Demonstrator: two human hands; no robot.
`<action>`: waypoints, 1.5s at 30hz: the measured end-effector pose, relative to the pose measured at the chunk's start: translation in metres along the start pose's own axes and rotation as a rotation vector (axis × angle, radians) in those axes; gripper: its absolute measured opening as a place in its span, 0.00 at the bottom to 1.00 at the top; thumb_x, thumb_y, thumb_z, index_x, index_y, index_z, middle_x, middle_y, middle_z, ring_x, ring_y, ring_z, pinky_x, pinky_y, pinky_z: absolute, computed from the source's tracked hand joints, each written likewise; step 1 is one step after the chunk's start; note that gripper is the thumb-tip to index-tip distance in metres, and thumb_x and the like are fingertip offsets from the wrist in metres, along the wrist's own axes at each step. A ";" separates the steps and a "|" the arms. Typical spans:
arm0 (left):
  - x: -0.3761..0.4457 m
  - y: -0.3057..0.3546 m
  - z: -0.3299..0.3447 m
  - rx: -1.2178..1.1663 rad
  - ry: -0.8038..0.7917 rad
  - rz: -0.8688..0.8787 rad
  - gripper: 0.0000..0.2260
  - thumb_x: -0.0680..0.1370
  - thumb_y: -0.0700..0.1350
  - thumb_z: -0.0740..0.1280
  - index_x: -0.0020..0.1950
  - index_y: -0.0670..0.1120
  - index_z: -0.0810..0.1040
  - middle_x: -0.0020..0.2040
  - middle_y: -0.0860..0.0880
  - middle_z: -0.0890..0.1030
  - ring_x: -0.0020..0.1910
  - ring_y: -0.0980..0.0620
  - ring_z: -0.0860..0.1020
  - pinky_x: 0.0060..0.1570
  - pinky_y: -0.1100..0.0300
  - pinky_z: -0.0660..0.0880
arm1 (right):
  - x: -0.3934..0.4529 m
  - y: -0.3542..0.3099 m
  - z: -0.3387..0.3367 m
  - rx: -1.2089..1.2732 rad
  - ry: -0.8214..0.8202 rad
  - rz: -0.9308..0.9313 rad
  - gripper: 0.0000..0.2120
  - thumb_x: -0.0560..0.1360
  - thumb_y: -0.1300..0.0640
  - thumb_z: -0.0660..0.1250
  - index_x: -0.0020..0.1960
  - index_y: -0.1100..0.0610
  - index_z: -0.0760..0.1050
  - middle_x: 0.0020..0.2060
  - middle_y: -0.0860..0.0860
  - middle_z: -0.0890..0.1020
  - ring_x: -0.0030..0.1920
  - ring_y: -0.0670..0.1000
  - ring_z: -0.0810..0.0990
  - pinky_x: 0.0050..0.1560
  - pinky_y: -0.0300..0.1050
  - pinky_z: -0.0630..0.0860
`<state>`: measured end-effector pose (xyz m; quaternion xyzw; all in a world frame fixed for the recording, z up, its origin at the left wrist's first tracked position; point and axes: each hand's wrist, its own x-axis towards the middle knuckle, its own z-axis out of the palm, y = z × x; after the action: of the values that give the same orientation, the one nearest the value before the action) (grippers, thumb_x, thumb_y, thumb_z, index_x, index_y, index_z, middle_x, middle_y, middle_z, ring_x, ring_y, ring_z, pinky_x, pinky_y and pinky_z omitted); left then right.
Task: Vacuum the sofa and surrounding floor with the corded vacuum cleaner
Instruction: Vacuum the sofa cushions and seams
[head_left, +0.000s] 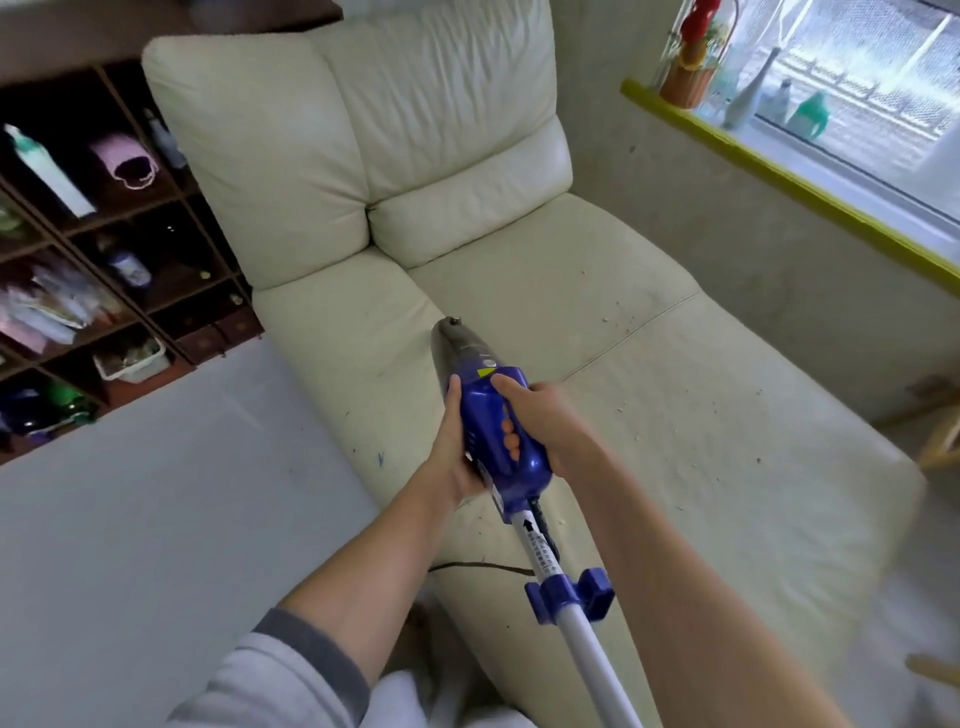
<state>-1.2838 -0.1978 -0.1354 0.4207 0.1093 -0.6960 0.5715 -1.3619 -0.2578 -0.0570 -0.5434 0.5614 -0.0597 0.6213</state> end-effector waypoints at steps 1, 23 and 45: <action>-0.003 -0.003 0.000 -0.003 -0.004 0.009 0.32 0.69 0.74 0.62 0.27 0.44 0.78 0.26 0.48 0.76 0.24 0.51 0.76 0.33 0.60 0.75 | -0.002 0.002 -0.001 0.001 -0.008 -0.002 0.17 0.80 0.49 0.62 0.41 0.61 0.71 0.22 0.53 0.74 0.21 0.50 0.71 0.25 0.41 0.71; -0.063 -0.075 -0.021 -0.132 0.123 0.141 0.32 0.68 0.73 0.64 0.27 0.43 0.78 0.25 0.48 0.76 0.23 0.51 0.75 0.40 0.59 0.73 | -0.072 0.049 -0.001 0.015 -0.219 -0.052 0.13 0.77 0.52 0.67 0.39 0.60 0.72 0.25 0.53 0.73 0.21 0.48 0.70 0.23 0.37 0.69; -0.017 -0.121 0.060 0.140 0.021 -0.128 0.32 0.68 0.73 0.64 0.26 0.43 0.77 0.24 0.48 0.75 0.23 0.50 0.75 0.45 0.58 0.73 | -0.081 0.085 -0.097 0.185 0.090 -0.002 0.16 0.79 0.51 0.64 0.38 0.60 0.69 0.25 0.53 0.72 0.22 0.49 0.69 0.22 0.38 0.68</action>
<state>-1.4190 -0.1846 -0.1265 0.4592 0.0931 -0.7325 0.4939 -1.5106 -0.2274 -0.0478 -0.4812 0.5801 -0.1362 0.6429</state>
